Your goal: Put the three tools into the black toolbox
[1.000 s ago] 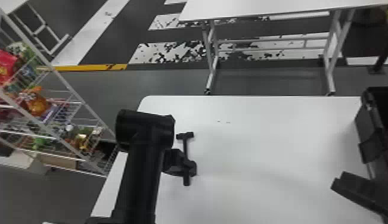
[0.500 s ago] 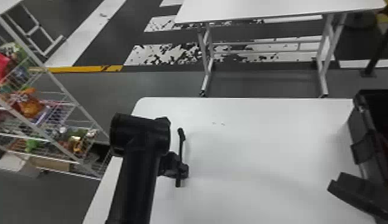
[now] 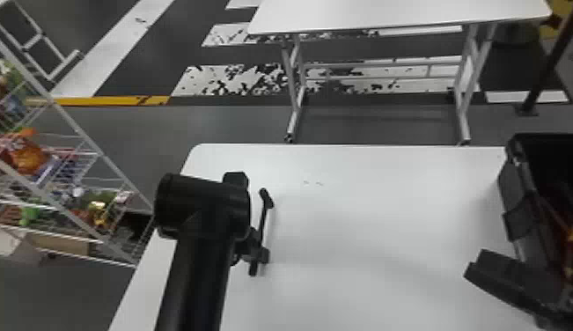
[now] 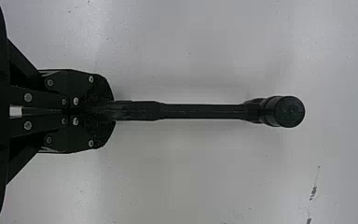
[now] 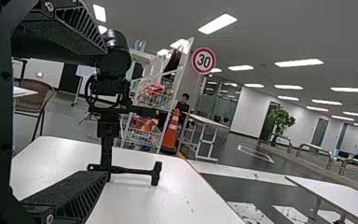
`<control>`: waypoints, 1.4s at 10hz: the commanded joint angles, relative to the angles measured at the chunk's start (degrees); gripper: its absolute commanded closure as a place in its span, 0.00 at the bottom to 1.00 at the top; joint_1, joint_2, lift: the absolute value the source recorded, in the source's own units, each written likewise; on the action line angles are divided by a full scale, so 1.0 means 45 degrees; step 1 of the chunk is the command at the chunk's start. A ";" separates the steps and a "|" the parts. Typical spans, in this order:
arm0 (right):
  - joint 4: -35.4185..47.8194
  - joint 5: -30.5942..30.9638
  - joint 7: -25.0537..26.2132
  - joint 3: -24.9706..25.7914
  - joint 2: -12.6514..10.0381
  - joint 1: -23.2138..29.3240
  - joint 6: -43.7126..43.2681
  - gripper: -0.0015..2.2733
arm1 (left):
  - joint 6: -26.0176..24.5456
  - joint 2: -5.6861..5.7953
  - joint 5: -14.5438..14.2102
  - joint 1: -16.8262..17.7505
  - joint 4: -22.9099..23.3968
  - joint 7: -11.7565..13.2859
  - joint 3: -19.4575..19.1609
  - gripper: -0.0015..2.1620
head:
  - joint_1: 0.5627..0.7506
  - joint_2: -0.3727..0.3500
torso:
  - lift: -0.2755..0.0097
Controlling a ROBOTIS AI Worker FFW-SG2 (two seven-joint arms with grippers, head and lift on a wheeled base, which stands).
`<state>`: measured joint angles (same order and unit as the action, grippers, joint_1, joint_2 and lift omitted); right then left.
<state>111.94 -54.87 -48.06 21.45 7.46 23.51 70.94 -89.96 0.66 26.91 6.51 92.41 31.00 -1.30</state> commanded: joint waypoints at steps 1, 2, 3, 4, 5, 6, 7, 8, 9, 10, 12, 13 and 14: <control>-0.0150 0.0025 -0.0003 -0.0001 0.0002 -0.0088 -0.0032 0.03 | -0.0015 -0.0010 -0.0159 0.0076 -0.0223 -0.0347 0.0230 0.99 | 0.70 0.82 | 0.79; -0.0267 0.0045 -0.0003 -0.0001 0.0002 -0.0205 -0.0032 0.03 | -0.0015 -0.0010 -0.0217 0.0057 -0.0145 -0.0386 0.0230 0.99 | 0.70 0.82 | 0.79; -0.0326 0.0103 0.0016 -0.0079 0.0002 -0.0263 -0.0071 0.03 | -0.0015 -0.0029 -0.0139 -0.0002 0.0070 -0.0444 0.0289 0.99 | 0.70 0.81 | 0.79; -0.0365 0.0123 0.0094 -0.0099 0.0002 -0.0341 -0.0071 0.03 | -0.0015 -0.0068 -0.0100 -0.0256 0.0773 -0.0581 0.0445 0.99 | 0.70 0.81 | 0.79; -0.0365 0.0123 0.0114 -0.0118 0.0002 -0.0420 -0.0032 0.03 | -0.0015 -0.0088 -0.0100 -0.0607 0.1594 -0.0620 0.0777 0.99 | 0.70 0.80 | 0.79; -0.0345 0.0123 0.0153 -0.0216 0.0002 -0.0576 0.0046 0.03 | -0.0015 -0.0166 -0.0139 -0.0978 0.2512 -0.0639 0.1050 0.99 | 0.70 0.80 | 0.79; -0.0345 0.0182 0.0251 -0.0353 0.0002 -0.0713 0.0085 0.03 | -0.0015 -0.0179 -0.0217 -0.1428 0.3664 -0.0679 0.1363 0.99 | 0.70 0.78 | 0.79; -0.0365 0.0318 0.0290 -0.0509 0.0002 -0.0869 0.0124 0.03 | -0.0015 -0.0179 -0.0296 -0.1916 0.4816 -0.0737 0.1773 0.99 | 0.70 0.76 | 0.79; -0.0365 0.0494 0.0329 -0.0685 0.0002 -0.1025 0.0164 0.03 | -0.0015 -0.0179 -0.0569 -0.2482 0.5754 -0.0835 0.2047 0.99 | 0.70 0.73 | 0.79; -0.0384 0.0670 0.0329 -0.0841 0.0002 -0.1201 0.0476 0.03 | -0.0015 -0.0179 -0.0686 -0.3049 0.6457 -0.0952 0.2418 0.99 | 0.70 0.72 | 0.79; -0.0697 0.1139 0.0368 -0.1173 -0.0037 -0.1631 0.0593 0.03 | -0.0015 -0.0068 -0.0921 -0.3732 0.7199 -0.0952 0.3062 0.99 | 0.70 0.68 | 0.79; -0.1048 0.1373 0.0446 -0.1368 -0.0076 -0.1884 0.0515 0.03 | -0.0015 -0.0049 -0.0921 -0.3849 0.7219 -0.0952 0.3375 0.99 | 0.70 0.65 | 0.79; -0.1400 0.1666 0.0524 -0.1700 -0.0154 -0.2080 0.0320 0.03 | -0.0015 -0.0029 -0.0921 -0.3928 0.7219 -0.1128 0.3785 0.99 | 0.70 0.64 | 0.79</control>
<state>106.51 -48.03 -45.72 14.55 6.92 14.67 72.85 -89.96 0.48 22.81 -10.94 124.91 26.08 14.77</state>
